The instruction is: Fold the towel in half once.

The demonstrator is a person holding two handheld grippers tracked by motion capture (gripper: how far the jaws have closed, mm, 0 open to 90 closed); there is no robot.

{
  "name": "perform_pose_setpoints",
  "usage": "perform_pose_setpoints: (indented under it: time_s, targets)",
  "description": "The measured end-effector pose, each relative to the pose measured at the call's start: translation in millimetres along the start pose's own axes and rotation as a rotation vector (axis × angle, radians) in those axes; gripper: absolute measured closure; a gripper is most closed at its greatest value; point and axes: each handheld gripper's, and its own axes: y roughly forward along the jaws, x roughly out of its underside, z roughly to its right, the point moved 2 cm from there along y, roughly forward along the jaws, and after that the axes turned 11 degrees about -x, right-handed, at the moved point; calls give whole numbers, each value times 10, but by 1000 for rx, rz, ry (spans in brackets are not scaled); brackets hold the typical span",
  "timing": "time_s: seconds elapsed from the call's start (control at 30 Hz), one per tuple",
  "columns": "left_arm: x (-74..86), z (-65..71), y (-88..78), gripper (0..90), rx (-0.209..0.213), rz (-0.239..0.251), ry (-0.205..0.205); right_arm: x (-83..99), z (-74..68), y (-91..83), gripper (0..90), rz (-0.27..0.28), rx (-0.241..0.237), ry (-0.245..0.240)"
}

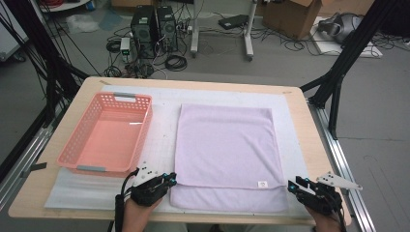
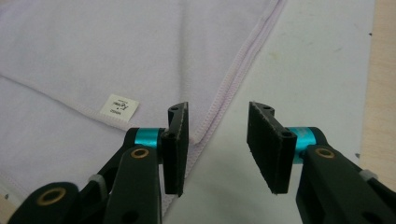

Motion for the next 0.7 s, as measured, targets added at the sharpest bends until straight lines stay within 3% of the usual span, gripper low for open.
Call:
perform_pose_setpoints:
  time_s: [0.2, 0.27, 0.37, 0.5, 0.7]
  targets:
    - [-3, 17, 4, 875, 16, -1, -11, 11, -79, 164, 568, -43, -27, -10]
    - [1, 12, 4, 876, 14, -8, -16, 17, -106, 227, 625, -76, -5, -18]
    - [0, 2, -12, 879, 19, 0, -41, 26, -114, 277, 833, -103, 17, -49]
    - [-15, -27, -66, 880, 34, 16, -71, 10, -131, 232, 853, -105, 36, -87]
    - [-26, -29, -155, 881, 54, 39, -87, 12, -168, 111, 855, -81, 14, -102]
